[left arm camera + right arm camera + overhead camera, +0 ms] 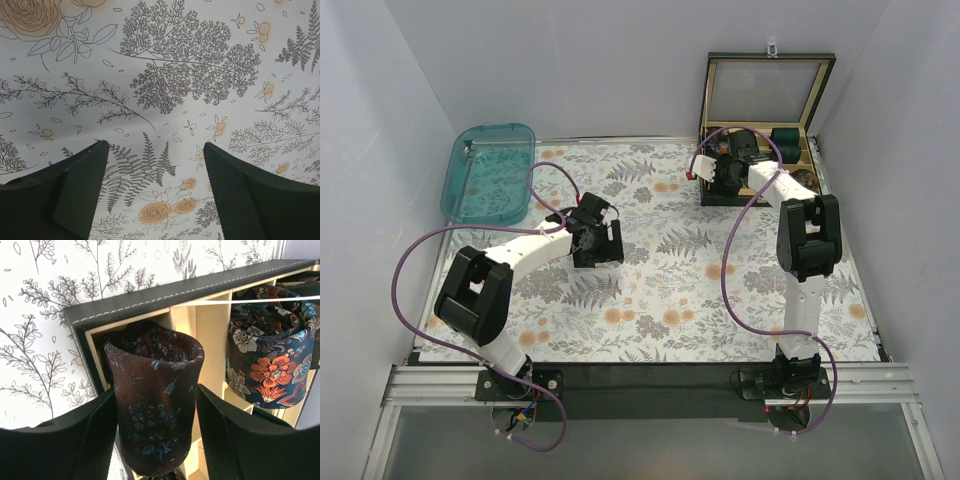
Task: Roll the ties
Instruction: Place the rolled tie into the container
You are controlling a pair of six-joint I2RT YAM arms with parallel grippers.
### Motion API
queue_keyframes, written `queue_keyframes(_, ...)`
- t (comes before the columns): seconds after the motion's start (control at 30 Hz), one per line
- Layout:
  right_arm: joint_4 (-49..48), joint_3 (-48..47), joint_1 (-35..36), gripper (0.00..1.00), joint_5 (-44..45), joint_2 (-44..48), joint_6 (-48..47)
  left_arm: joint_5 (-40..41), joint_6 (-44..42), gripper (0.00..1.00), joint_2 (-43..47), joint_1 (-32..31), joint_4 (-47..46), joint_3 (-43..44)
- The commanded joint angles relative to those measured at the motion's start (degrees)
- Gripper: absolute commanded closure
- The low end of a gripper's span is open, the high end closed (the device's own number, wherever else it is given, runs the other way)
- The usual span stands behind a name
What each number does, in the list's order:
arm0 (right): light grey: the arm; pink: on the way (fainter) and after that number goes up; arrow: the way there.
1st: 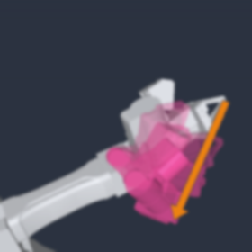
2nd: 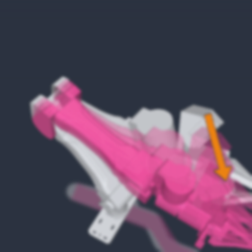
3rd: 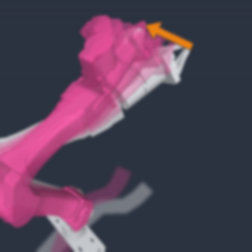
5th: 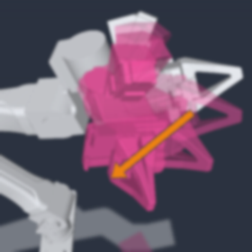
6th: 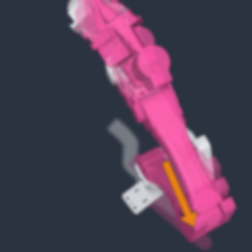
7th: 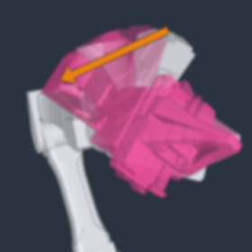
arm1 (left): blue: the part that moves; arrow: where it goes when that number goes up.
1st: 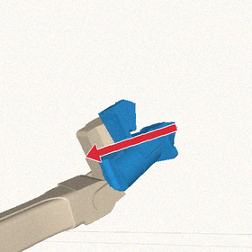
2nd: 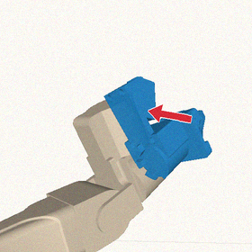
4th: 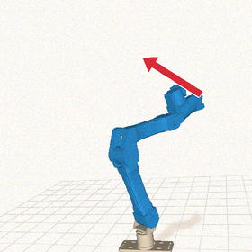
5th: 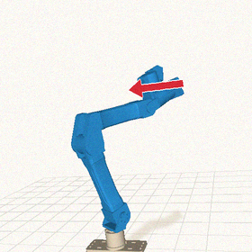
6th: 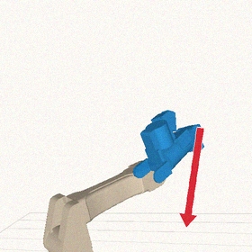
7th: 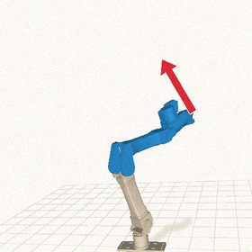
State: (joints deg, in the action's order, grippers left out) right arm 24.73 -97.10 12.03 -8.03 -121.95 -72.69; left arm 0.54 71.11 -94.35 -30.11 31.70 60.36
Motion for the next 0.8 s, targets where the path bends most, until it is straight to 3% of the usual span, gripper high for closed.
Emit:
queue_keyframes(0.0,1.5,0.2,-0.4,0.43,-1.8,4.0,-0.3,-0.4,-0.6,0.29,1.0,0.2,0.2,0.5)
queue_keyframes(0.77,5.4,0.3,-0.9,0.32,-7.5,12.9,2.1,-1.7,-1.4,0.29,1.5,0.1,0.2,1.8)
